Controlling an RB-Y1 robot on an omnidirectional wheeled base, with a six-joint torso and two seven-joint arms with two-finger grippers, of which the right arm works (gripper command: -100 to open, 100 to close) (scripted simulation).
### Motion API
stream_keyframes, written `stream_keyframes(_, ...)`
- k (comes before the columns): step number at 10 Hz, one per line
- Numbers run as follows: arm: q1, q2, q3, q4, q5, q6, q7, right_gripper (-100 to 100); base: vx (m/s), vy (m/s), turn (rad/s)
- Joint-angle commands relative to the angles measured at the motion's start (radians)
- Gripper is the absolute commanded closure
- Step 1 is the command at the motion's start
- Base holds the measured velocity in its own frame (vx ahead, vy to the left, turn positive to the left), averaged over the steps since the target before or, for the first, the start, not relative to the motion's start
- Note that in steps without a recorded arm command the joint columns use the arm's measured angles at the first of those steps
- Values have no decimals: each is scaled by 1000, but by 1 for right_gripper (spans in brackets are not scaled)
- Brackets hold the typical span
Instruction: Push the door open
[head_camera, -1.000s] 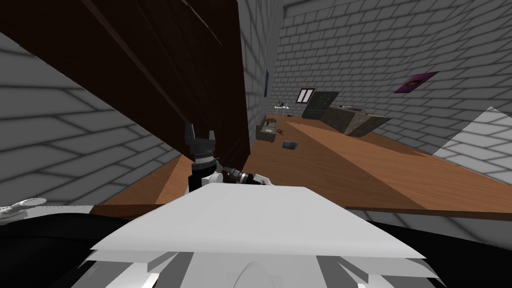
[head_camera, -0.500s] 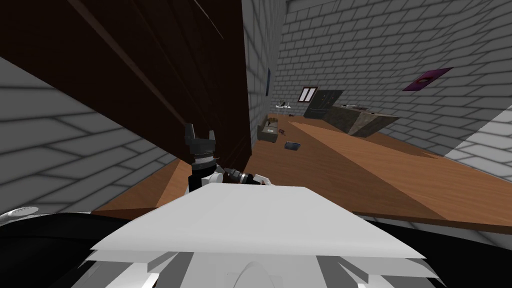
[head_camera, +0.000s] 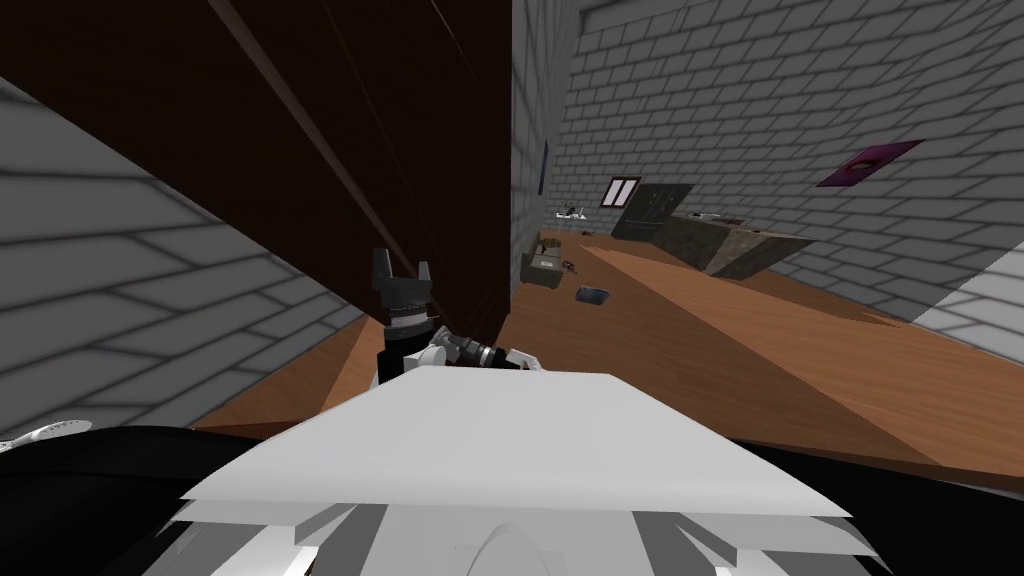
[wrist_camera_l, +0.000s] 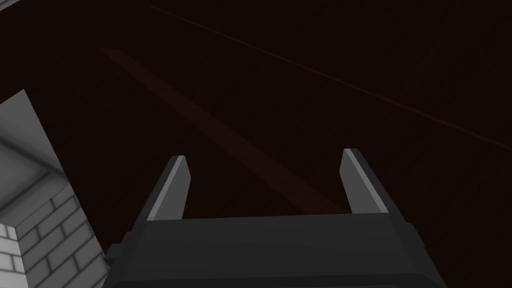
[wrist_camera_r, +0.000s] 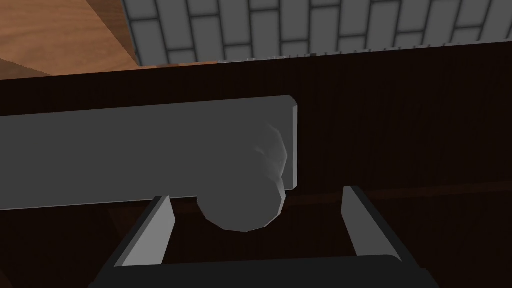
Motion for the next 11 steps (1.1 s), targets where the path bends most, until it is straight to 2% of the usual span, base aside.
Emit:
stream_keyframes(1,4,6,-4,9,1,-3,4,-100,40,165,22)
stream_keyframes(2,3,3,-2,5,1,-2,2,-100,10,76,-5)
stream_keyframes(3,3,3,-2,5,1,-2,2,100,1,-11,-1)
stream_keyframes(8,3,3,-2,5,1,-2,2,100,-2,-16,1)
stream_keyframes(9,0,8,-28,10,0,19,9,-100,-151,-78,-120)
stream_keyframes(11,-2,14,-49,13,0,36,14,-100,-225,-110,-67)
